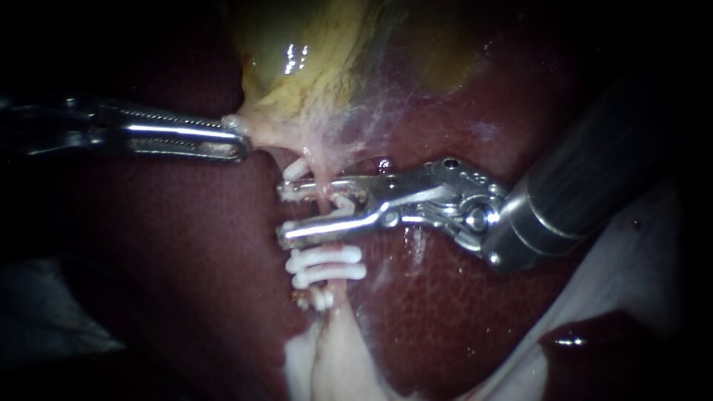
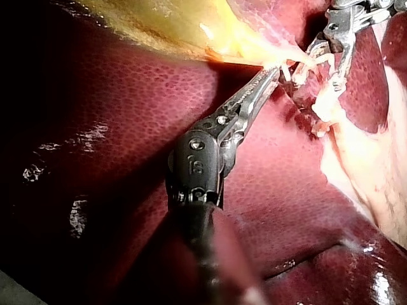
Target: Clipping third clip right tube
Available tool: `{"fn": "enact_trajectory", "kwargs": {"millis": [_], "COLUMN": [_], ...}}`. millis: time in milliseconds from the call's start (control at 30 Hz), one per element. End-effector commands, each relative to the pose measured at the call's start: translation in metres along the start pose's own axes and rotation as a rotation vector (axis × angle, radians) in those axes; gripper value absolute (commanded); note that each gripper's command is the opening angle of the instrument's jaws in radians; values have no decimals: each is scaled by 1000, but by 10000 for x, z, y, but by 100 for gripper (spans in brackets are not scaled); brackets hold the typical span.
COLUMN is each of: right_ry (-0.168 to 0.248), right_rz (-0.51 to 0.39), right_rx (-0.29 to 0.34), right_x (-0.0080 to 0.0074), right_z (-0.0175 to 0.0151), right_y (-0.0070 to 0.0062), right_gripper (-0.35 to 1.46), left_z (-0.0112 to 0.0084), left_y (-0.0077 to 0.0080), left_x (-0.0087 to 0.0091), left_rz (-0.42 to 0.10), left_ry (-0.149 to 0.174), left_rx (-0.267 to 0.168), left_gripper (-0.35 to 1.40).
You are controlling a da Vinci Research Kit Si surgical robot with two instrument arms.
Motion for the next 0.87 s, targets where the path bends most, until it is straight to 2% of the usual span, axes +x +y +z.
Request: {"fn": "enact_trajectory", "kwargs": {"millis": [33, 100, 300, 333, 400, 500, 867], "right_ry": [-2, -2, -3, -3, -3, -36, -41], "right_rz": [12, 13, 81, 82, 82, 83, 83], "right_rx": [2, 3, 6, 7, 7, -5, -2], "right_x": [1, 2, 5, 5, 6, 7, 6], "right_z": [-2, -5, -15, -16, -18, -18, -18], "right_y": [-3, -5, -10, -11, -12, -12, -11], "right_gripper": [30, 20, -32, -35, -35, -35, -35], "left_z": [0, 0, 0, 0, 0, 0, 1], "left_y": [0, 0, -1, -1, -1, -1, -3], "left_x": [0, 0, 0, 0, 0, 0, -1], "left_rz": [0, 0, 0, 0, 0, 0, 0], "left_ry": [0, 0, 0, 0, 0, 0, 0], "left_rx": [0, 0, 0, 0, 0, 0, -1], "left_gripper": [-35, -35, -35, -35, -35, -35, -35]}}
